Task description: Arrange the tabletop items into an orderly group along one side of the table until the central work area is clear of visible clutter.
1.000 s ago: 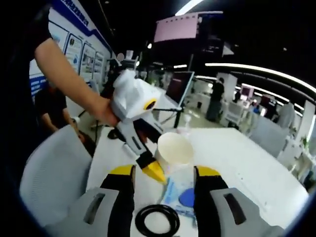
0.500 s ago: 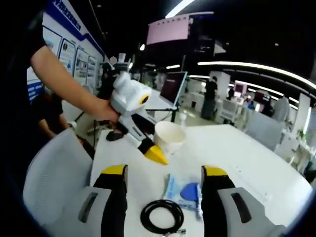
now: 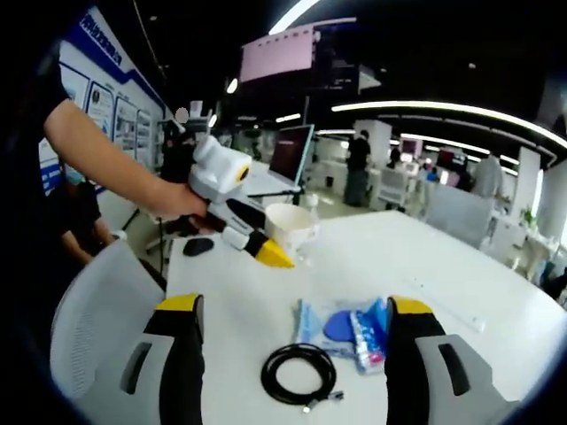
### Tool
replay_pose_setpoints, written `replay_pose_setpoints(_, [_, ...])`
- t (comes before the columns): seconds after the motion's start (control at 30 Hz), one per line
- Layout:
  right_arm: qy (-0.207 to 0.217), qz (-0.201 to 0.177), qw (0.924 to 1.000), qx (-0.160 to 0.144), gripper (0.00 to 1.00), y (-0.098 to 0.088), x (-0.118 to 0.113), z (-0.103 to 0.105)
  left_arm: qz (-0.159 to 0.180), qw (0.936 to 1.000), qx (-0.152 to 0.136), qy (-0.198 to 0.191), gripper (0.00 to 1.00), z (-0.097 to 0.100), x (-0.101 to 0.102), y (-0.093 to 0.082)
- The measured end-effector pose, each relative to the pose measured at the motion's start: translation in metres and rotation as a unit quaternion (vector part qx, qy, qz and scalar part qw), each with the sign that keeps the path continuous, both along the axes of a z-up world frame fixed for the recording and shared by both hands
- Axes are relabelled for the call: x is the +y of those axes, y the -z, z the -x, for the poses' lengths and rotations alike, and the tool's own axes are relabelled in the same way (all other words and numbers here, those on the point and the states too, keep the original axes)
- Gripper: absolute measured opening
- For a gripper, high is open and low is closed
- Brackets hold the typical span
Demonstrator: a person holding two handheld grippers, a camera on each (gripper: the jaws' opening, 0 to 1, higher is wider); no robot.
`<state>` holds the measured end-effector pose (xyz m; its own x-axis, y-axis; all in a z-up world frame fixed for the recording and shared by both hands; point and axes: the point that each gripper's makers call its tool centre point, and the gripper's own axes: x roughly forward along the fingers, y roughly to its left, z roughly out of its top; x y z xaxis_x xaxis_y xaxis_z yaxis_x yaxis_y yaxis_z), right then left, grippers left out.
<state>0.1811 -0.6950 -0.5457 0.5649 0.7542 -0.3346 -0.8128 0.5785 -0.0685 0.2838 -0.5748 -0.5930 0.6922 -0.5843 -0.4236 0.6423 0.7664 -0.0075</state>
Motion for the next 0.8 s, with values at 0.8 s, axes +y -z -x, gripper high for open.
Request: replay_pose_setpoints(0.8, [0.062, -0.016, 0.9980, 0.000, 0.98, 0.008, -0.014, 0.009, 0.024, 0.9980, -0.012, -0.058, 0.48, -0.025, 0.032, 0.006])
